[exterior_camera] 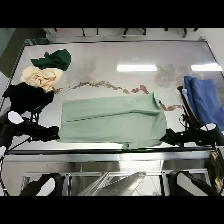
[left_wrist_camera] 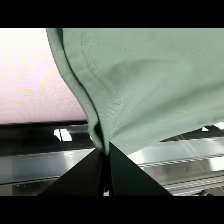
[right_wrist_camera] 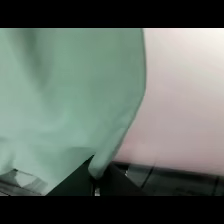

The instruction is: Fold the shirts.

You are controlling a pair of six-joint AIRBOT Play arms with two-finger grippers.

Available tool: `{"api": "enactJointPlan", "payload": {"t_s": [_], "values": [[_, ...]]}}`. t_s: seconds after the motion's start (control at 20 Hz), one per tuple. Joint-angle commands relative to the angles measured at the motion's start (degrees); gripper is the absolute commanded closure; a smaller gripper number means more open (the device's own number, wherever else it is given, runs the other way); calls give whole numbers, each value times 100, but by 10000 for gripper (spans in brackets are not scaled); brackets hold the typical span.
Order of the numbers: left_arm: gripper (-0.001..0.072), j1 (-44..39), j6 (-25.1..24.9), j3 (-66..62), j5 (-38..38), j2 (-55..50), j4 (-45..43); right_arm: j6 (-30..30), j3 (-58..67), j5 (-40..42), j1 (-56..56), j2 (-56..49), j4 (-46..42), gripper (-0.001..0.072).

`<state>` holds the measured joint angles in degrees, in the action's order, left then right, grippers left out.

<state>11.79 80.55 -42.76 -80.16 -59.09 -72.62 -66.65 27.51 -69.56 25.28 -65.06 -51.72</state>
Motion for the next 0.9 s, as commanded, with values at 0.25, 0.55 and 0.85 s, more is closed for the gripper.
{"api": "enactJointPlan", "payload": {"t_s": [0.25,0.55,0.85], "values": [[693,584,315,2,-772,986,-393,-1770,247,-1362,-127,2868,-994,686],[693,98,428,-310,68,339,-389,-2124,1346,-210,-1047,2498,-911,686],[693,-221,254,-2752,350,-2321,-442,-1862,3550,514,-1711,-699,-909,685]]}}
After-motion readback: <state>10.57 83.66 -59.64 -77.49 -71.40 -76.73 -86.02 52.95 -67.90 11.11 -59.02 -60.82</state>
